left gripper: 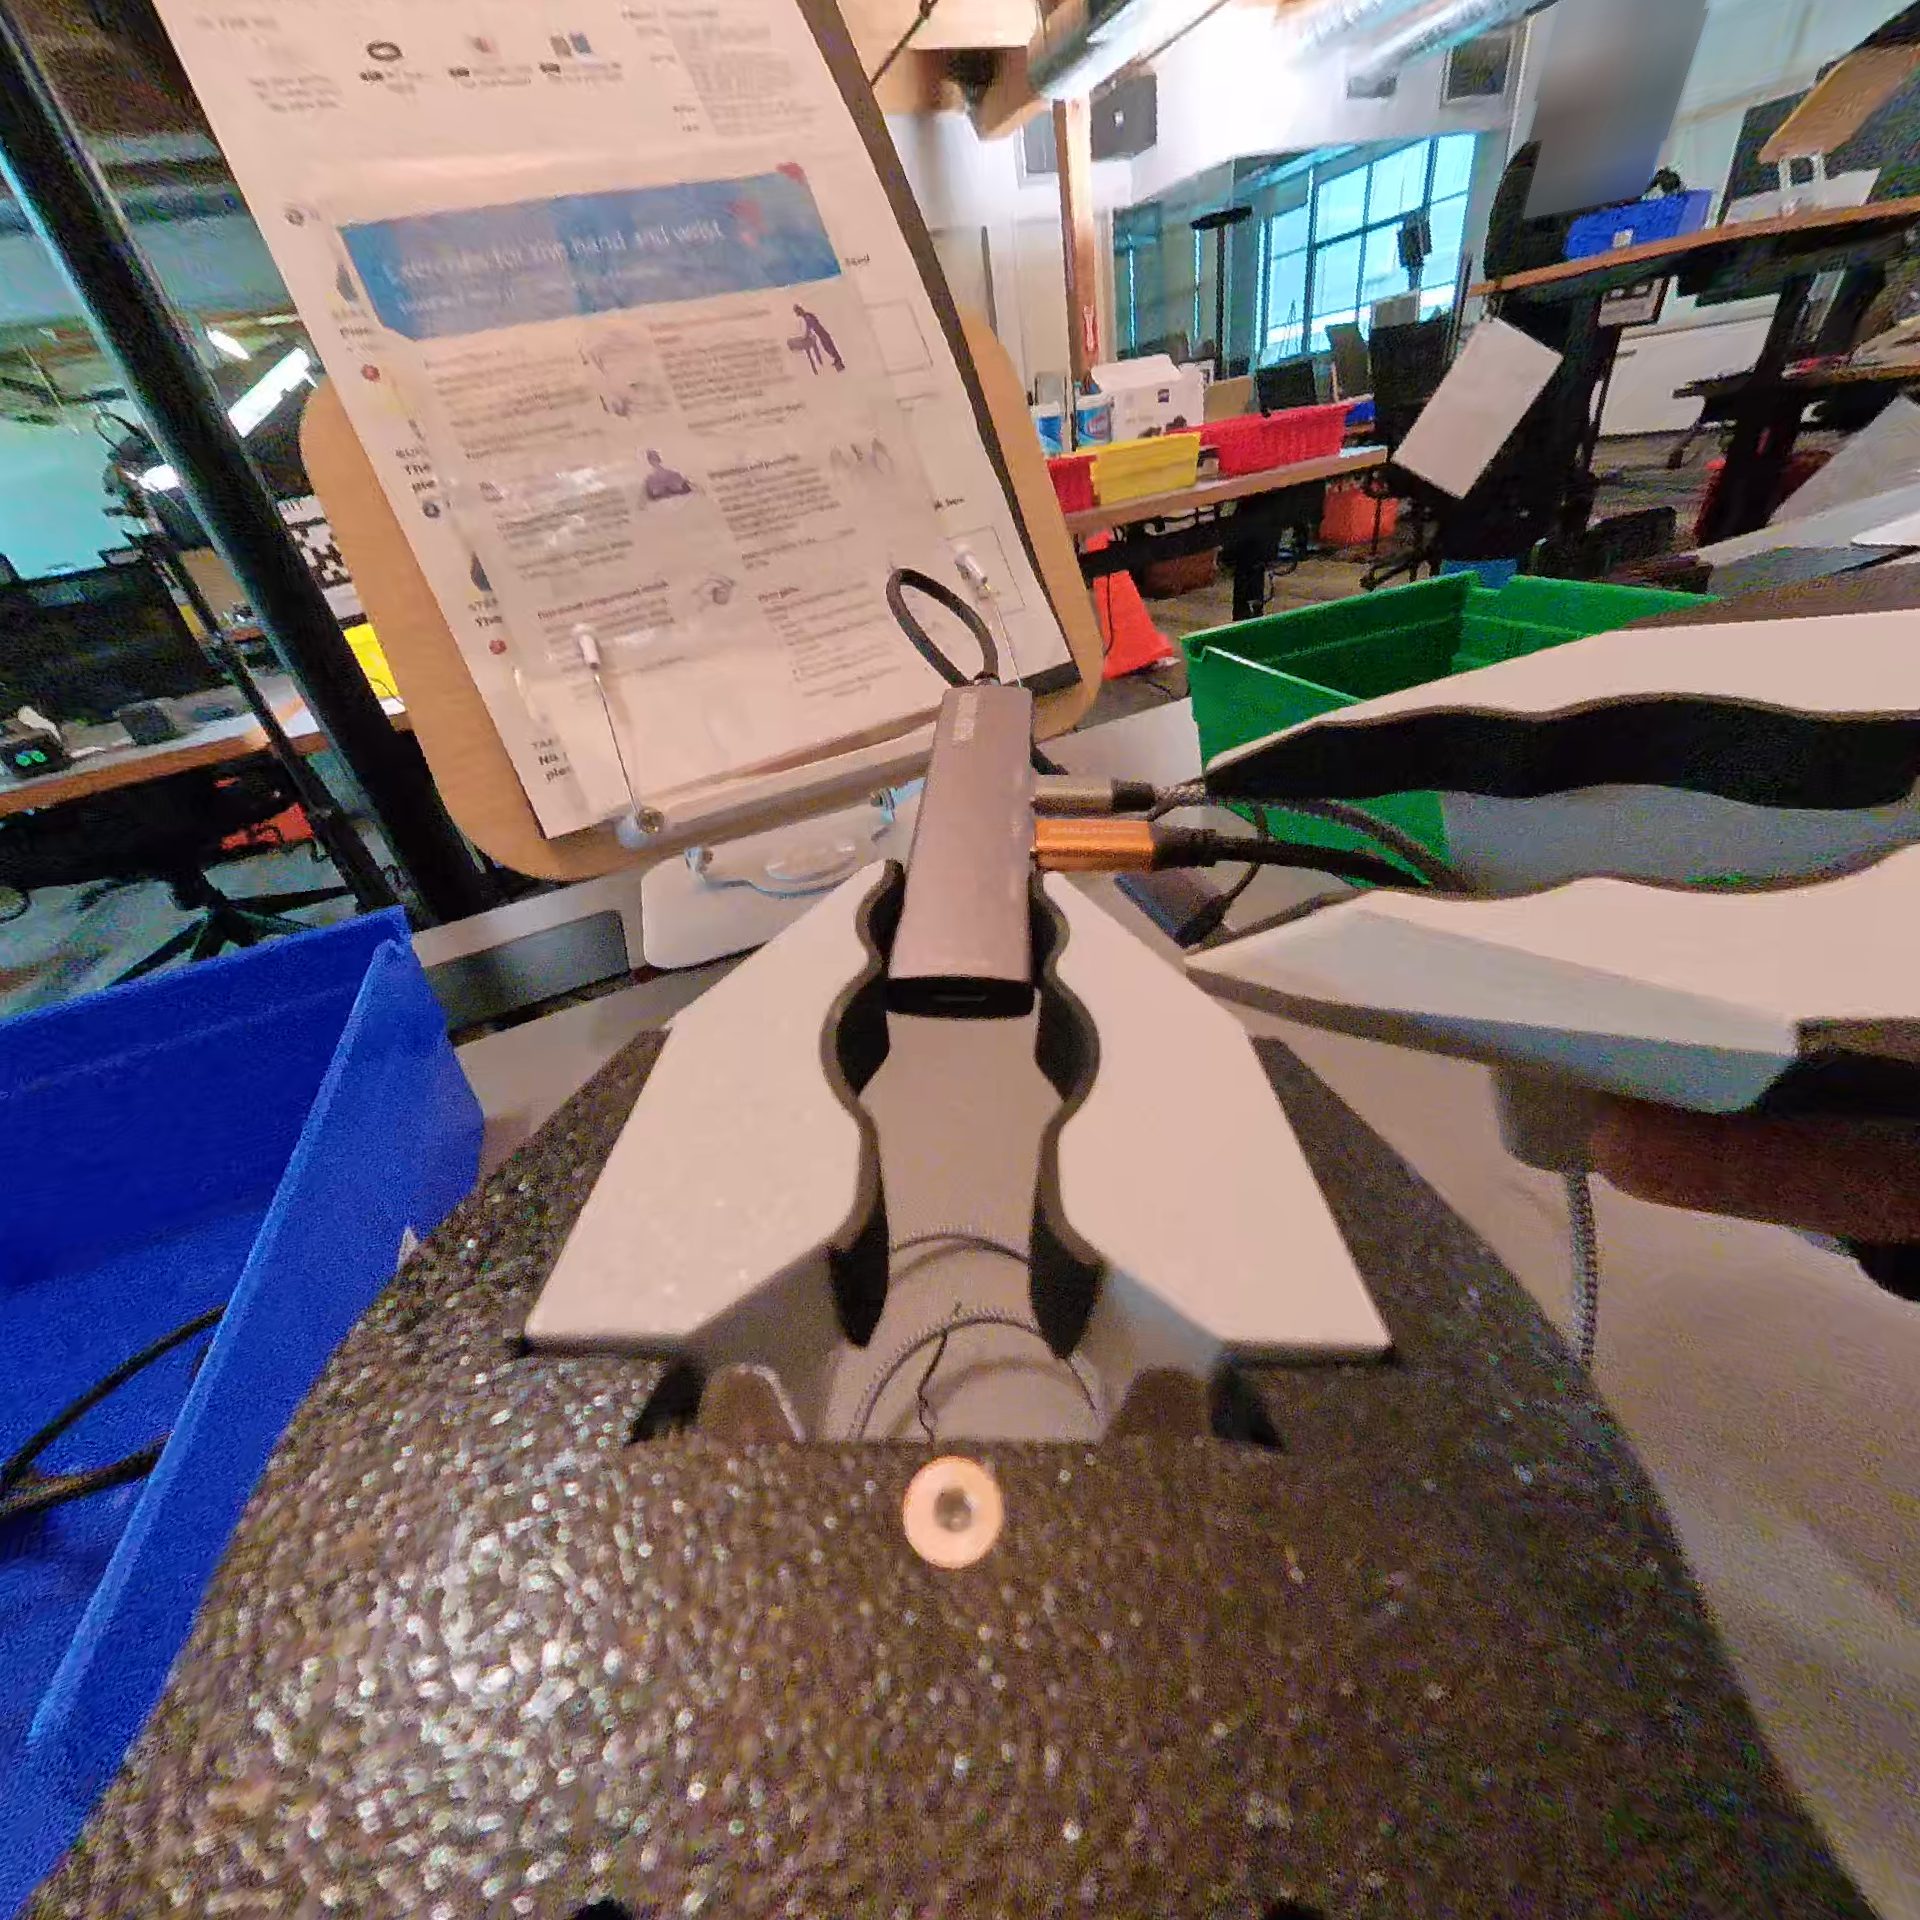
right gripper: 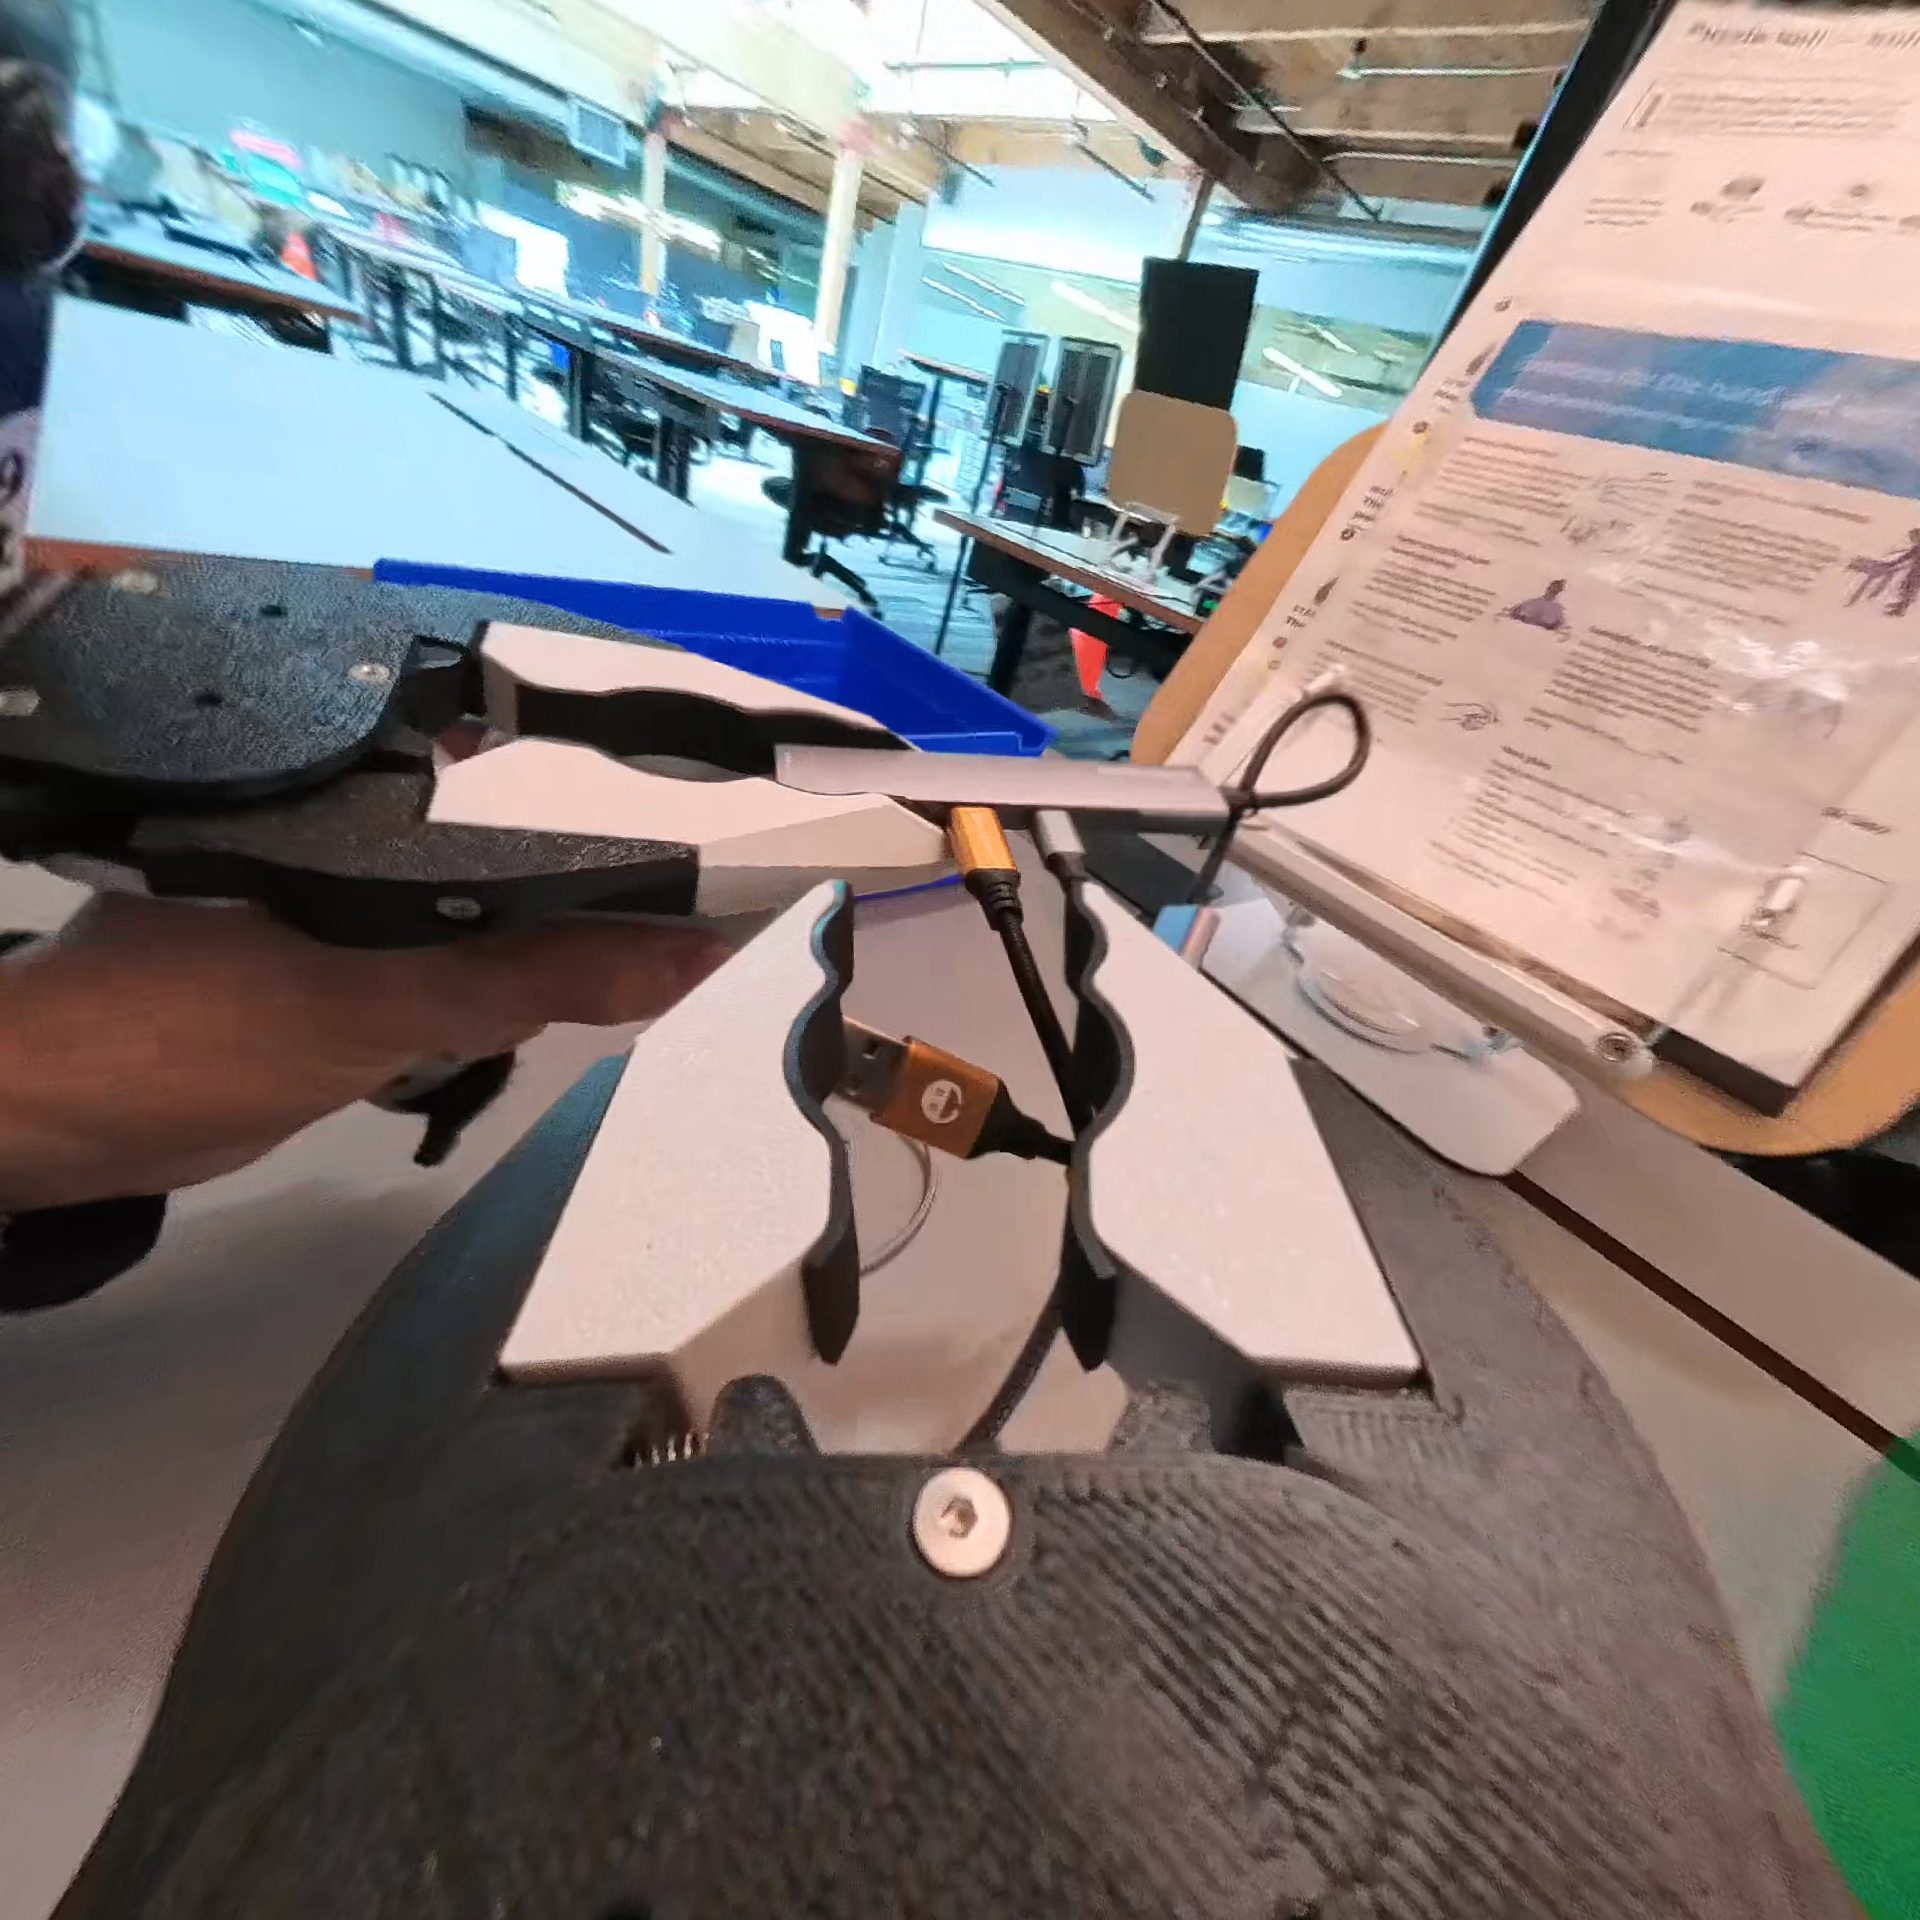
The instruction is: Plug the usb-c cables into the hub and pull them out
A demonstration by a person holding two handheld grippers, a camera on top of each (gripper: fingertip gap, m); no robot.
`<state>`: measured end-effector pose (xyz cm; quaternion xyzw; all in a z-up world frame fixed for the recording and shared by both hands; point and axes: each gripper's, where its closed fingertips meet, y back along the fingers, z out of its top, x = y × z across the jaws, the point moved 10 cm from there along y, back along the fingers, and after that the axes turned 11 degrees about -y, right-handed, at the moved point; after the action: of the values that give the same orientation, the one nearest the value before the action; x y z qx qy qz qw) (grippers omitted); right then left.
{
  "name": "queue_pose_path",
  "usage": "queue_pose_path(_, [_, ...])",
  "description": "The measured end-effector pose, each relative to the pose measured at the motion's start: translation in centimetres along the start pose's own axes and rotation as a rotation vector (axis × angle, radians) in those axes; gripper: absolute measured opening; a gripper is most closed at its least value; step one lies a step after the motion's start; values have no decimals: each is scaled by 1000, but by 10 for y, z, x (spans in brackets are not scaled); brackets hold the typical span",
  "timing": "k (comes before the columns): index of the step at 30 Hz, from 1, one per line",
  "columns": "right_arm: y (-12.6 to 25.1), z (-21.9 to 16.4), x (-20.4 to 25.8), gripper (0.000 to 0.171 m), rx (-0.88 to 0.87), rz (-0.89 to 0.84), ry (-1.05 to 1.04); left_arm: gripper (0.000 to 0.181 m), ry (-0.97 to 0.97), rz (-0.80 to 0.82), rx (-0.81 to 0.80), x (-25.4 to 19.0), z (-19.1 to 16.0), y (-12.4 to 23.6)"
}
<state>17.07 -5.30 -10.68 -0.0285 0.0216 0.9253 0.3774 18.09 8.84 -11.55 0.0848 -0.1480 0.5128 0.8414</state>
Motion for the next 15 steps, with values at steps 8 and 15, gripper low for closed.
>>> queue_pose_path(8, [-44, -29, -39, 29, -46, 129, -168, 21, 46, 9, -39, 16, -40, -31])
queue_pose_path(15, [-39, -45, -32, 21, -64, 51, -226, 21, -15, -21, 16, 6, -44, -32])
